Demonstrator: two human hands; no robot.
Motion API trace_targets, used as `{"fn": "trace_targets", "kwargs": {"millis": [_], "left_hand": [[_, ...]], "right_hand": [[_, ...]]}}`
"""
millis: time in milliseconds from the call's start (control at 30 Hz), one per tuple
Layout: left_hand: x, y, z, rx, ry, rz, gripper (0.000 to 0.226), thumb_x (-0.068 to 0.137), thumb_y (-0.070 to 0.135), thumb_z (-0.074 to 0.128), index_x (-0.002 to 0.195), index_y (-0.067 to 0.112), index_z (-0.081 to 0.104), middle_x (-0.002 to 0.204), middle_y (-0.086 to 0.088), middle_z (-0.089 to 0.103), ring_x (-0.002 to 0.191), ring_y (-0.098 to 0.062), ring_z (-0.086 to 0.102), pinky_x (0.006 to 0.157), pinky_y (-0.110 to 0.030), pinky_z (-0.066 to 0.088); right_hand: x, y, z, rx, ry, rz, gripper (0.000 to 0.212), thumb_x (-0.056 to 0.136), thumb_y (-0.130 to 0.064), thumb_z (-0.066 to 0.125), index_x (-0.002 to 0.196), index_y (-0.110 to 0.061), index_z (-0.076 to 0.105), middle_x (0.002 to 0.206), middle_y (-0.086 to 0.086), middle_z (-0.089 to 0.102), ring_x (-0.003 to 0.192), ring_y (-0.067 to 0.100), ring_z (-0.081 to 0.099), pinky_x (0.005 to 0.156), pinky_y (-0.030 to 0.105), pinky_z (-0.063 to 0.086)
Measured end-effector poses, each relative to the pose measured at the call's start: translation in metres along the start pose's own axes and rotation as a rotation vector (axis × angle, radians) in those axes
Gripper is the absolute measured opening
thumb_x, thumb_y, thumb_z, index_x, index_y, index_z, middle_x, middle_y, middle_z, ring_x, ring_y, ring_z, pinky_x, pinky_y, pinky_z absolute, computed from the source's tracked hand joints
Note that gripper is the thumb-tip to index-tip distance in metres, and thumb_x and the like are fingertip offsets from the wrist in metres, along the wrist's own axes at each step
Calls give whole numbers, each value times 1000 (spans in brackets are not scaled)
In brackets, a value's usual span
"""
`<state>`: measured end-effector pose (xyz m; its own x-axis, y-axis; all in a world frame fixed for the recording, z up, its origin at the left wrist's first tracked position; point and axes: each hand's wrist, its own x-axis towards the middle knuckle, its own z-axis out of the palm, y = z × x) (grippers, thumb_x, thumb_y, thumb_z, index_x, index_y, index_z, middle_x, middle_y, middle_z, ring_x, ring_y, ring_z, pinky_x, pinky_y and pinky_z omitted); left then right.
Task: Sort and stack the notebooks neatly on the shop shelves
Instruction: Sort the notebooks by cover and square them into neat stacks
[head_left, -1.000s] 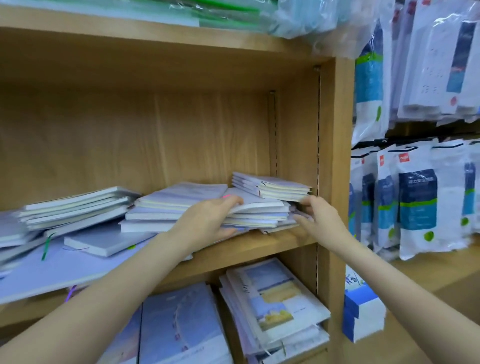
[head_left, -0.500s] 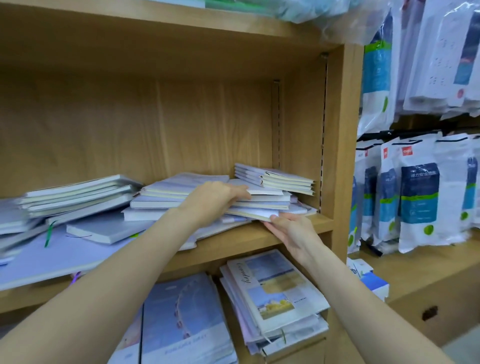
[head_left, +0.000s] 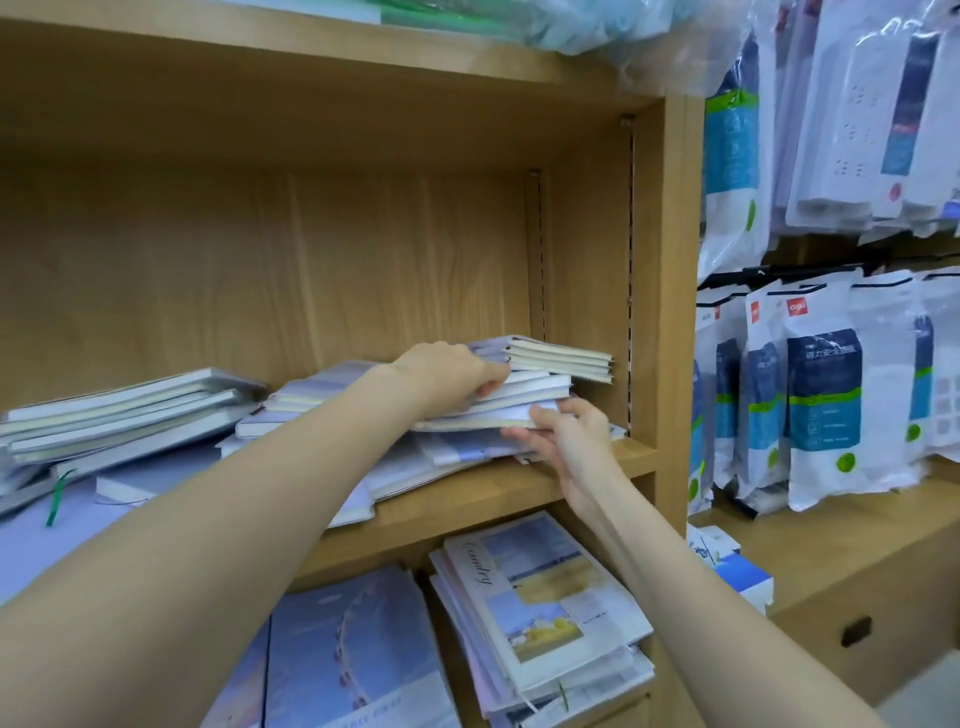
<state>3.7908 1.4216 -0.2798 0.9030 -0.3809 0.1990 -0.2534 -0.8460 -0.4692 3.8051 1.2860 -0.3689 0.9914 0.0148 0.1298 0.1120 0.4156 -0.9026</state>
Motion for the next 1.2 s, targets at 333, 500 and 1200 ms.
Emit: {"fn": "trace_targets", "kwargs": {"millis": [333,500,1200], "left_hand": [[-1,-13,12,-127,-34,-58,14,95,18,38,106,21,45,93,-7,47,81,-26,46,67,-33,32],[-22,-6,41,-242,-31,-99,50,90,4,47,134,28,43,136,-12,47,113,-29,51,91,-36,41],[-83,-15,72,-287,418,-235,55,64,29,34,102,7,66,91,-8,69,79,-33,66,71,-41,54]], "right_hand": [[-30,-97,-41,-284,-48,-208,6,93,-2,50,92,3,53,84,19,62,66,24,68,64,25,59],[-48,-52,-77,-1113,-113,-58,80,81,-39,69,143,-11,27,142,15,35,130,30,40,107,41,37],[-45,-134,16,-898,458,-1538,19,92,-10,48,100,-4,65,81,11,66,71,30,58,64,41,48]]}}
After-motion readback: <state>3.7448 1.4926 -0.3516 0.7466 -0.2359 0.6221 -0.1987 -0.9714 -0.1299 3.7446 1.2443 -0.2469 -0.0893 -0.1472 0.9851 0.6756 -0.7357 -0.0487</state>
